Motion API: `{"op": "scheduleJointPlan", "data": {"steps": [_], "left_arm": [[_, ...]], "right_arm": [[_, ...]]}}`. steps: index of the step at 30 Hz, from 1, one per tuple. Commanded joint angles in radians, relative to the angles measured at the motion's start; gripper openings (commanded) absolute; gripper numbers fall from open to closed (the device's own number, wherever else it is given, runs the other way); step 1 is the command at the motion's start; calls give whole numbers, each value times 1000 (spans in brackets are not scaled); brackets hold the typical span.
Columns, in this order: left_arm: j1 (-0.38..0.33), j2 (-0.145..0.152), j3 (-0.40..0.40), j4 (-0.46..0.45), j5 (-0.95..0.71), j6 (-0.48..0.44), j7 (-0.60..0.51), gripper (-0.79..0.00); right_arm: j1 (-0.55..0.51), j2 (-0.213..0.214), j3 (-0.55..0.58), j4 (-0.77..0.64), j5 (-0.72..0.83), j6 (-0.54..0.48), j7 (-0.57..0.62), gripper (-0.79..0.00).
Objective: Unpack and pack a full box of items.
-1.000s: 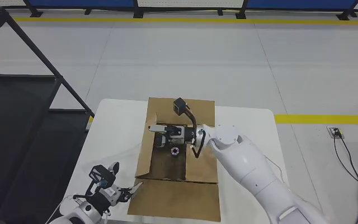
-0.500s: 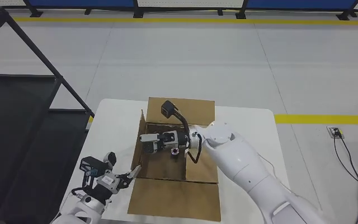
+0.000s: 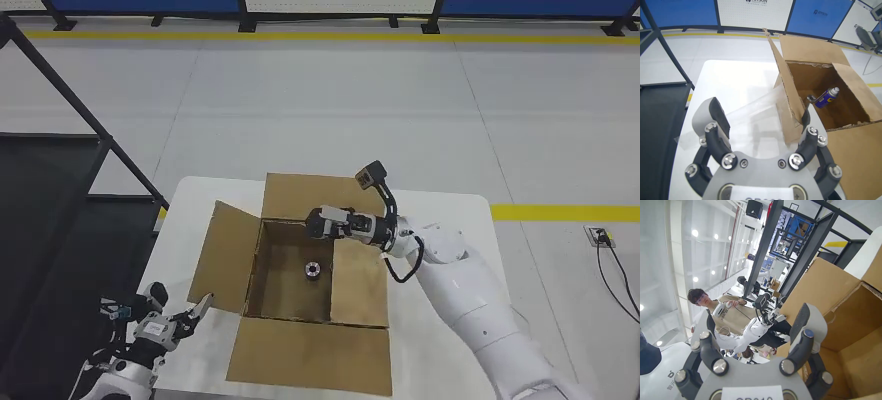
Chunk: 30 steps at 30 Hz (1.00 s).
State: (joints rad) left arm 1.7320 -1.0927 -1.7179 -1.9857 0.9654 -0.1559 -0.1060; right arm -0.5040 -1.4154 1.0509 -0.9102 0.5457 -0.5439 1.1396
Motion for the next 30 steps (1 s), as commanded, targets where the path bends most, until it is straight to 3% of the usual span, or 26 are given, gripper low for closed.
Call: {"op": "scheduleJointPlan", "data": {"steps": [1, 9, 24, 30], "left_arm": [[1, -1, 0, 4, -1, -1, 4, 0], [-17, -10, 23, 44, 0, 86, -15, 0], [-47, -19, 9, 119, -7, 133, -36, 0], [-6, -23, -21, 27, 23, 147, 27, 0]], "right_arm": [[-26, 12, 29, -33, -6, 14, 6, 0], [-83, 38, 86, -111, -19, 61, 14, 0], [-86, 48, 98, -98, -5, 67, 36, 0], [-107, 59, 125, -114, -2, 57, 43, 0]]}}
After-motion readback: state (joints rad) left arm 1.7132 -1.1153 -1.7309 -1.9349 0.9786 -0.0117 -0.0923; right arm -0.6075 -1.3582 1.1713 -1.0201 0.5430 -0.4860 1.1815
